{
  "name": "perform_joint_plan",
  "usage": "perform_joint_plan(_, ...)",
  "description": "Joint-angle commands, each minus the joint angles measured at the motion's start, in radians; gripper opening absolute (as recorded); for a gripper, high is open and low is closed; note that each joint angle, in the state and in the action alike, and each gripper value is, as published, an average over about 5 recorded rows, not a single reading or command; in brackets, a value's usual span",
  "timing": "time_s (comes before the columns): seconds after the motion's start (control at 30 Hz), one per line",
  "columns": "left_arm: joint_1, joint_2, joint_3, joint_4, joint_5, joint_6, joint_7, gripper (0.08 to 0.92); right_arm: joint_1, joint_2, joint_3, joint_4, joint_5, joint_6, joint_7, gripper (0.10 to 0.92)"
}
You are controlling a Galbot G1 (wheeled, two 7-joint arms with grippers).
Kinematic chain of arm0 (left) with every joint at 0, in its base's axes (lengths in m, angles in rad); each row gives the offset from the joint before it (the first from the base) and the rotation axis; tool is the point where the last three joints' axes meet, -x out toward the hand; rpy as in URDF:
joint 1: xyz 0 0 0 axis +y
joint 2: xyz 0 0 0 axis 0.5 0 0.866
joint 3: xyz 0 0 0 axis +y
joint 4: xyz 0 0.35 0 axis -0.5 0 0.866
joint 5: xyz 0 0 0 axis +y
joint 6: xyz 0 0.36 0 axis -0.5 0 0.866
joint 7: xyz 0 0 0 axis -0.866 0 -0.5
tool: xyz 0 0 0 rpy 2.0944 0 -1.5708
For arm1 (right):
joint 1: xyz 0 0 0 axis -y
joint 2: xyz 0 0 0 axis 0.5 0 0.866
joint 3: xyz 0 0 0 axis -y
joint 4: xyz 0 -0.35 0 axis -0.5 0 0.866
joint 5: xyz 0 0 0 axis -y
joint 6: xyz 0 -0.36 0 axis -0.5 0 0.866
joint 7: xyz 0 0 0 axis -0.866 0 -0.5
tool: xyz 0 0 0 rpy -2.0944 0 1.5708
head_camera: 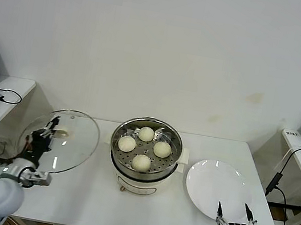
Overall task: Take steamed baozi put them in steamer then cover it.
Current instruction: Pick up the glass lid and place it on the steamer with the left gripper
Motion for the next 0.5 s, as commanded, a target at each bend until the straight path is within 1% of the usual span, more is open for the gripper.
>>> perform_joint_plan(0.03,-0.268,-0.008,0.389,-0.062,0.057,0.189,0.104,0.143,0.014,0.039,-0.017,-0.027,-0.146,0.026,0.016,0.823)
perform_joint_plan(0.2,-0.394,-0.095,0.491,-0.023,0.153,0.256,0.178,0.143,0.03,0.067,-0.026,-0.065,-0.216,0.057,0.034,0.823)
perform_joint_plan(0.4,-0.482,-0.166,0.573,0.027,0.226,0.312,0.245,0.143,0.036,0.079,-0.049,-0.091,-0.253,0.072,0.045,0.823)
perform_joint_plan(0.5,-0.505,-0.205,0.608,0.049,0.26,0.33,0.273,0.143,0.037,0.082,-0.053,-0.095,-0.261,0.074,0.047,0.823)
